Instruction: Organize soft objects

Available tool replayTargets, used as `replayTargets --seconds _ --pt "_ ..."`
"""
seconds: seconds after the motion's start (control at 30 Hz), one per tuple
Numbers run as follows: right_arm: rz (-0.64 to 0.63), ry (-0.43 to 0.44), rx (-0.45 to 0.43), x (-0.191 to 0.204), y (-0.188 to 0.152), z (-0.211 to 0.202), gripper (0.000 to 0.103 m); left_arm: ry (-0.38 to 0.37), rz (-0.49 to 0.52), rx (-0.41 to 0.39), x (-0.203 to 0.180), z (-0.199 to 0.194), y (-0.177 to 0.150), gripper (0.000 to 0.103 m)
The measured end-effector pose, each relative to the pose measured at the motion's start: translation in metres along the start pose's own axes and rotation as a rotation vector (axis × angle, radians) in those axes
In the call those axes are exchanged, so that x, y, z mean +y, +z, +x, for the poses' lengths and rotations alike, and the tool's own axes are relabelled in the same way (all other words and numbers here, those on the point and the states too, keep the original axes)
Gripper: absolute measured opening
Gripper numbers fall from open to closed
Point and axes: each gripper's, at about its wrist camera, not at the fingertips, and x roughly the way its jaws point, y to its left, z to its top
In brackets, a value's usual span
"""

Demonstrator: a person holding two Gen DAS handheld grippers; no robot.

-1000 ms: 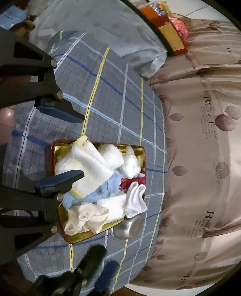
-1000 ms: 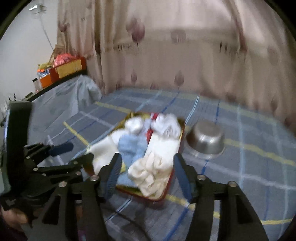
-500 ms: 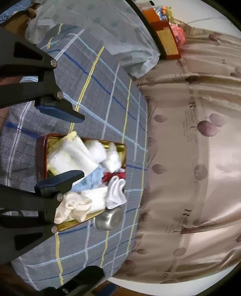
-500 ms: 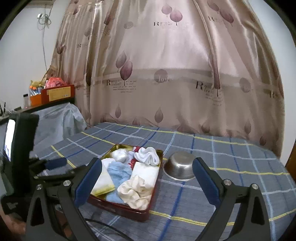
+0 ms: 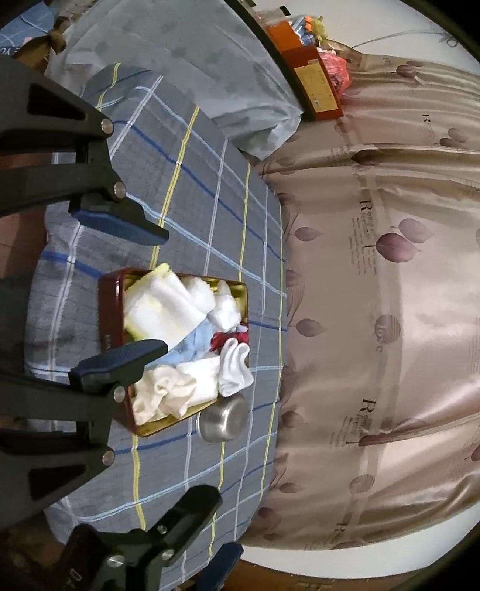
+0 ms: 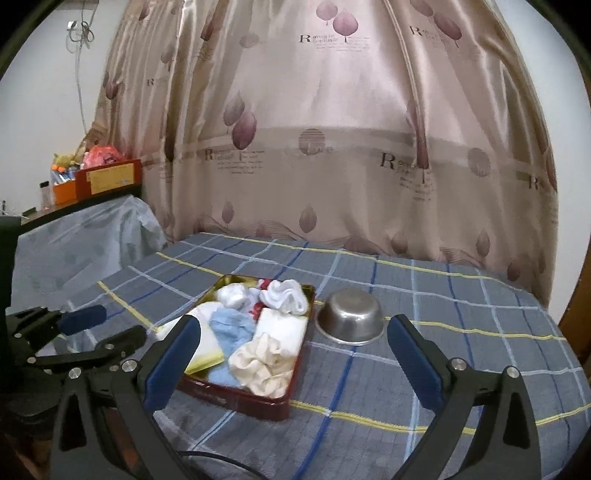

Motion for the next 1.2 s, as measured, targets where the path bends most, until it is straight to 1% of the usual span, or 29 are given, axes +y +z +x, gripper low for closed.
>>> replayTargets --seconds 0.17,0.3,0.43,0.6,0.83,1.1,1.2 --pt "0.013 0.028 0.0 0.007 -0.008 -0.007 0.1 -0.018 0.014 -0.001 -0.003 -0.009 -0.006 0.054" --pt "0.026 0.019 0.002 0.008 -0.009 -0.01 0.1 -0.011 0.028 0.009 -0.005 -0.011 -0.008 0.054" --pt "0.024 0.012 -0.003 0.008 -0.009 -0.012 0.1 -0.021 0.026 0.053 -0.004 -0.01 -0.005 0.054" --pt "0.026 0.009 -0.007 0.007 -0.009 -0.014 0.1 -0.03 0.011 0.014 -0.001 -0.018 -0.002 0.055" --pt "0.037 0.017 0.011 0.004 -0.009 -0.012 0.1 -0.068 -0.044 0.018 0.01 -0.022 -0.001 0.055" --pt "0.03 0.022 0.03 0.007 -0.011 -0.007 0.102 -0.061 -0.053 0.036 0.011 -0.019 -0.003 0.056" --pt "0.029 0.021 0.031 0.007 -0.012 -0.007 0.102 -0.049 -0.051 0.044 0.011 -0.017 -0.004 0.06"
